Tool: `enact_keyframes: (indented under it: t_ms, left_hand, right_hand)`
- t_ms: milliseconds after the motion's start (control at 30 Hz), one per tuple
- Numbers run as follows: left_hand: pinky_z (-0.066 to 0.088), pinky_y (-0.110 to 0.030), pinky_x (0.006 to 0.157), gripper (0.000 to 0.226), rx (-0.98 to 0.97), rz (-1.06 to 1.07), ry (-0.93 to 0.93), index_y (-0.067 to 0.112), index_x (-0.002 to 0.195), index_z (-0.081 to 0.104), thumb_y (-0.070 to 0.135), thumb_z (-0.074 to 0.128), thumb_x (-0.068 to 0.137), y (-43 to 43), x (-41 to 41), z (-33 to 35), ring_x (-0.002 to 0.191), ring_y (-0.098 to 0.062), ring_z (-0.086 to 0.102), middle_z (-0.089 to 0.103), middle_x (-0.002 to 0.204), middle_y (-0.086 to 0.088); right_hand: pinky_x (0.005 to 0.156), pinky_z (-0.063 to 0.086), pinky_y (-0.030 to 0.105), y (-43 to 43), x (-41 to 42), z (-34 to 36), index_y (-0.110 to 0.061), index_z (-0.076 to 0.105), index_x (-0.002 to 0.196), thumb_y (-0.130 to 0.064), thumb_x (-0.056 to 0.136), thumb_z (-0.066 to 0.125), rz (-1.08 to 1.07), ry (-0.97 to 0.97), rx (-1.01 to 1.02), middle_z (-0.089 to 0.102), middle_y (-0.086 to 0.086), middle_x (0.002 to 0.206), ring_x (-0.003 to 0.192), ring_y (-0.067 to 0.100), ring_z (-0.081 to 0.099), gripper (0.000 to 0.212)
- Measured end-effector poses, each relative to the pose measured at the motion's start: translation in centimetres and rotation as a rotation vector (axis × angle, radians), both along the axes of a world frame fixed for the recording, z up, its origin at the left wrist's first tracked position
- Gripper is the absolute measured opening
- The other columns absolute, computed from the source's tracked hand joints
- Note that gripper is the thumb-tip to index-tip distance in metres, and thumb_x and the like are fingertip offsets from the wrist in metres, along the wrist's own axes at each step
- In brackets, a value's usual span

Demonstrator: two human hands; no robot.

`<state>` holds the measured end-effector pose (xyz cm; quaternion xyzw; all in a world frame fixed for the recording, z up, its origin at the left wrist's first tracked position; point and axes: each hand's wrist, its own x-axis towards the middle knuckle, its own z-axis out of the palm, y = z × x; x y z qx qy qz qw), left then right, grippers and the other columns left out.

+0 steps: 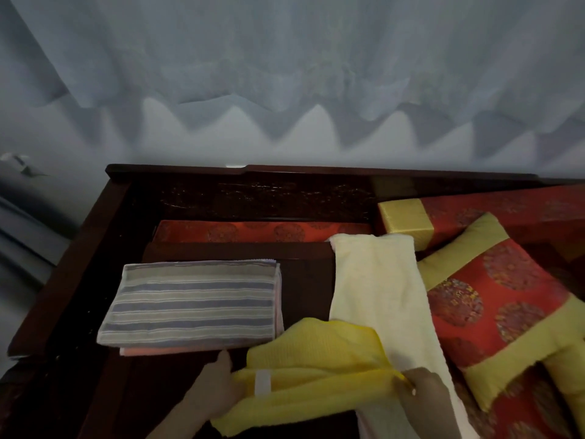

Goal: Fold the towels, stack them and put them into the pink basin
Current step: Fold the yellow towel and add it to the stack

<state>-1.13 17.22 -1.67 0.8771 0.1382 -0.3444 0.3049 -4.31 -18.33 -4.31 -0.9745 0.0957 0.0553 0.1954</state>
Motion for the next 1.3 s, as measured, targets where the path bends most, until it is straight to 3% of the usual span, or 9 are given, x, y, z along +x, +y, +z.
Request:
enact_keyframes:
  t_ms: [100,233,400,600,700,800,1000,1100,1300]
  left_hand:
    - [0.048,-0.022,0.072,0.073,-0.025,0.028,-0.06,0.011,0.132,0.036,0.05,0.065,0.077,-0.5,-0.9,0.1,0.088,-0.01,0.056,0.058,0.108,-0.003]
    - [0.048,-0.021,0.064,0.036,-0.322,0.147,-0.098,0.023,0.085,0.069,0.04,0.086,0.058,1.2,0.7,3.0,0.071,-0.008,0.062,0.069,0.076,-0.002]
    - [0.047,-0.021,0.062,0.027,-0.664,-0.024,0.15,0.011,0.084,0.073,0.029,0.081,0.065,3.7,4.2,7.4,0.072,-0.014,0.063,0.071,0.078,-0.003]
    - [0.039,-0.02,0.059,0.015,-0.069,-0.204,-0.301,0.024,0.07,0.062,0.024,0.064,0.085,-1.6,8.1,1.4,0.071,-0.01,0.057,0.061,0.073,0.004]
    - [0.035,-0.017,0.058,0.02,-0.068,-0.346,-0.386,0.029,0.069,0.053,0.026,0.058,0.088,-4.4,8.4,-0.7,0.069,-0.005,0.053,0.056,0.072,0.009]
    - [0.035,-0.017,0.067,0.004,0.012,-0.598,-0.443,0.026,0.089,0.054,0.025,0.051,0.09,-6.7,8.7,-1.8,0.083,-0.007,0.048,0.05,0.089,0.01]
    - [0.028,-0.018,0.061,0.004,0.168,-0.852,-0.336,0.018,0.089,0.049,0.018,0.048,0.086,-9.4,9.4,-2.5,0.086,-0.011,0.037,0.04,0.095,0.003]
    - [0.032,-0.024,0.07,0.005,0.254,-0.843,-0.239,0.019,0.088,0.047,0.019,0.052,0.086,-10.0,9.8,-2.4,0.085,-0.013,0.04,0.04,0.096,0.002]
    - [0.024,-0.045,0.108,0.023,0.461,-0.978,-0.107,0.017,0.106,0.057,0.02,0.052,0.084,-11.2,10.7,-2.0,0.114,-0.023,0.047,0.057,0.111,-0.005]
  right_hand:
    - [0.049,0.036,0.019,-0.1,-1.1,-0.2,-0.025,0.066,0.049,-0.007,0.038,0.092,0.003,0.036,0.055,0.062,-0.002,0.062,0.053,0.024,0.062,0.033]
    - [0.057,0.04,0.014,-0.6,0.8,6.1,-0.027,0.07,0.067,-0.048,0.056,0.085,0.158,0.25,0.571,0.062,-0.012,0.059,0.054,-0.002,0.053,0.027]
    - [0.059,0.04,0.019,-2.0,4.1,8.8,-0.009,0.07,0.068,-0.01,0.079,0.075,0.272,0.491,0.927,0.058,-0.001,0.063,0.062,0.008,0.052,0.012]
    - [0.057,0.035,0.023,-1.4,4.9,-0.5,-0.031,0.06,0.061,-0.064,0.057,0.063,0.114,0.281,0.578,0.053,-0.011,0.054,0.055,0.0,0.047,0.033]
    - [0.065,0.036,0.023,-1.8,4.3,-2.3,-0.037,0.054,0.06,-0.054,0.065,0.051,0.13,0.12,0.343,0.054,-0.016,0.074,0.075,0.006,0.051,0.017]
    - [0.08,0.041,0.015,-1.2,3.9,-1.8,-0.04,0.06,0.077,-0.036,0.074,0.06,0.199,0.014,0.467,0.062,-0.021,0.101,0.098,-0.002,0.053,0.005]
    - [0.064,0.041,0.025,-1.5,4.2,-3.2,-0.041,0.057,0.079,-0.019,0.089,0.06,0.092,0.08,0.57,0.059,-0.018,0.068,0.064,-0.001,0.052,0.024]
    - [0.057,0.036,0.016,-1.3,4.4,-3.6,-0.055,0.051,0.081,-0.041,0.084,0.055,0.041,0.072,0.474,0.06,-0.023,0.069,0.065,0.0,0.055,0.015]
    - [0.052,0.033,0.015,-0.6,6.1,-4.2,-0.032,0.048,0.101,-0.036,0.082,0.066,-0.042,0.178,0.325,0.055,-0.008,0.062,0.058,0.003,0.05,0.026]
